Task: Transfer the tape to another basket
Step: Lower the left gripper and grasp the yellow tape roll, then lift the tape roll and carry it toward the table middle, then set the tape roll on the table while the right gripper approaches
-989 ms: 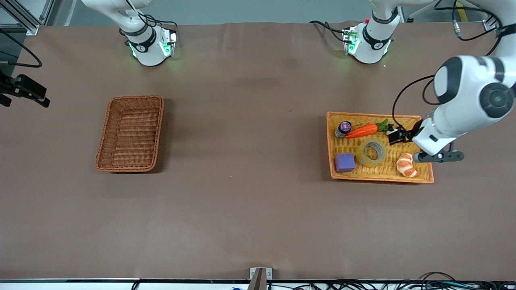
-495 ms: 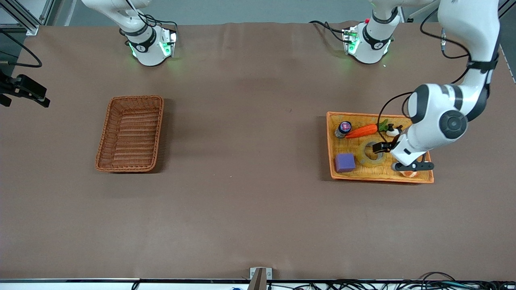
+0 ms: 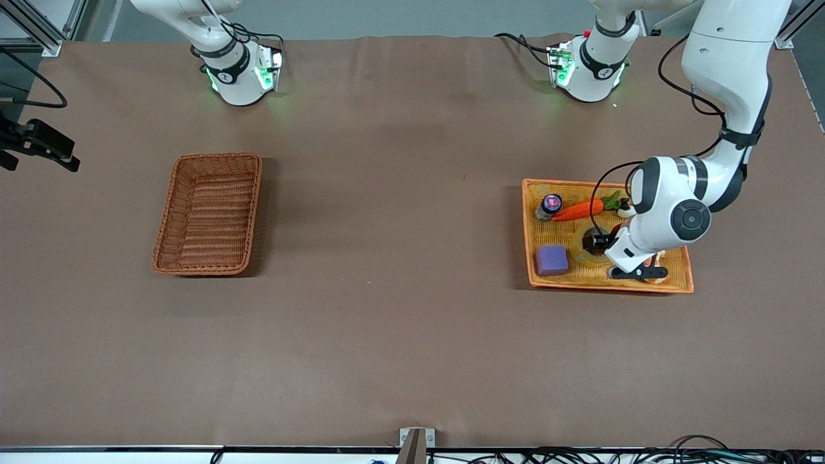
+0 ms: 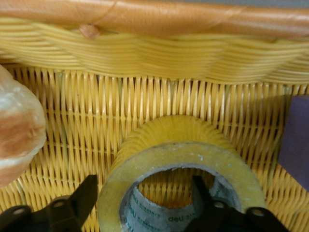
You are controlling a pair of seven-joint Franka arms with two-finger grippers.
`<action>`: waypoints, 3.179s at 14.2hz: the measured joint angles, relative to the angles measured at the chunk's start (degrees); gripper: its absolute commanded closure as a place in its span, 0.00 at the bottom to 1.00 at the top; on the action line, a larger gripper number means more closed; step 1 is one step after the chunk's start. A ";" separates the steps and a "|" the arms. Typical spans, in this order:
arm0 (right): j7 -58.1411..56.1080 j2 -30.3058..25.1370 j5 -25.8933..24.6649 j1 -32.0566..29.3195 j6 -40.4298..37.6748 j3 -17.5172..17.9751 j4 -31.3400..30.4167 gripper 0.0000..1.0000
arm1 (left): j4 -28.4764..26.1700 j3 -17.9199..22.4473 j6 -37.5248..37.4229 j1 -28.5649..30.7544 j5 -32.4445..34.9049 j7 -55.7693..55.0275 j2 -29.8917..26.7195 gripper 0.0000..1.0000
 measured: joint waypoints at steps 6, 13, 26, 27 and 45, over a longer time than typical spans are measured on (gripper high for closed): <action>0.00 0.00 0.00 -0.01 -0.01 -0.02 0.00 0.00 | -0.04 0.48 -1.64 0.69 0.46 0.12 -1.42 1.00; 0.00 0.01 0.00 -0.02 -0.03 -0.07 -0.01 0.00 | 7.38 -1.28 -16.76 1.52 0.48 0.08 -11.66 1.00; 0.00 0.11 0.00 -0.15 -0.10 -0.78 -0.02 0.00 | 23.64 -25.93 -25.60 -3.19 0.63 -29.96 -5.01 0.94; 0.00 0.12 0.00 -0.15 -0.09 -0.79 -0.02 0.00 | 24.88 -27.65 -25.60 -4.03 1.20 -32.25 -3.13 1.00; -0.02 0.20 1.35 -0.30 0.01 -1.22 -0.11 0.00 | 51.55 -19.54 -12.24 -31.38 13.66 -47.63 30.77 0.27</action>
